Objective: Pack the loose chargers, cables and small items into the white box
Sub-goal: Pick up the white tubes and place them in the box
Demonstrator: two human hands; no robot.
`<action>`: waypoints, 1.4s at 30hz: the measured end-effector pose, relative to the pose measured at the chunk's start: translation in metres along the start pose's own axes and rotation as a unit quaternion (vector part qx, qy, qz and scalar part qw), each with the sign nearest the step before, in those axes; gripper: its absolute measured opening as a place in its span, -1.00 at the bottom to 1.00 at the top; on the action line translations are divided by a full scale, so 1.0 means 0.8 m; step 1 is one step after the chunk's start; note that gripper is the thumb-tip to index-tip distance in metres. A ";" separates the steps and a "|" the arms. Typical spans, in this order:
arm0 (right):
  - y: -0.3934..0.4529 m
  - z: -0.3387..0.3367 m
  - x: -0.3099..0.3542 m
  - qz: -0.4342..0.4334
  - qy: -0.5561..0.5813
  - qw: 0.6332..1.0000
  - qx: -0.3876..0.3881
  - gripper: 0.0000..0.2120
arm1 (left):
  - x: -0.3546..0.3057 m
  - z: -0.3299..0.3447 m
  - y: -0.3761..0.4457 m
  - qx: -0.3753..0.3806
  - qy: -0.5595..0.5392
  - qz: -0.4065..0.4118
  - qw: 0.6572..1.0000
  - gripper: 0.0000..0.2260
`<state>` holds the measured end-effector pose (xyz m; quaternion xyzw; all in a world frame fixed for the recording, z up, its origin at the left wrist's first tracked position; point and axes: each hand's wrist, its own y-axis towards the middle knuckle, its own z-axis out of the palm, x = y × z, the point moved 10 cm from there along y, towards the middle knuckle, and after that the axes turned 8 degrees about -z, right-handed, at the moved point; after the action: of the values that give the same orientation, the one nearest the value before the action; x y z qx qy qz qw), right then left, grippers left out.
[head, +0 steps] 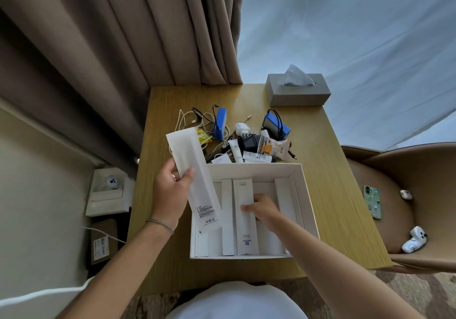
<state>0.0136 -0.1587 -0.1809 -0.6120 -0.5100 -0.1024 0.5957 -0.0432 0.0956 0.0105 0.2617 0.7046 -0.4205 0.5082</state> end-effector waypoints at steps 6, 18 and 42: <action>0.008 -0.003 -0.005 0.017 -0.087 0.995 -0.046 -0.87 | 0.022 0.011 -0.007 0.048 -0.003 -0.038 0.998 -0.78; -0.006 -0.033 0.054 -0.005 -0.408 0.913 -0.018 -0.60 | 0.074 0.112 -0.019 0.155 0.065 -0.163 0.972 -0.70; -0.084 -0.166 0.118 -0.143 -0.184 0.961 -0.148 -0.85 | 0.201 0.259 0.004 0.132 0.368 -0.229 0.892 -0.90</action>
<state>0.0707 -0.2371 -0.0338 -0.6223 -0.6723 -0.1467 0.3733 0.0064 -0.0904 -0.1682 0.2937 0.8196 -0.4877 0.0636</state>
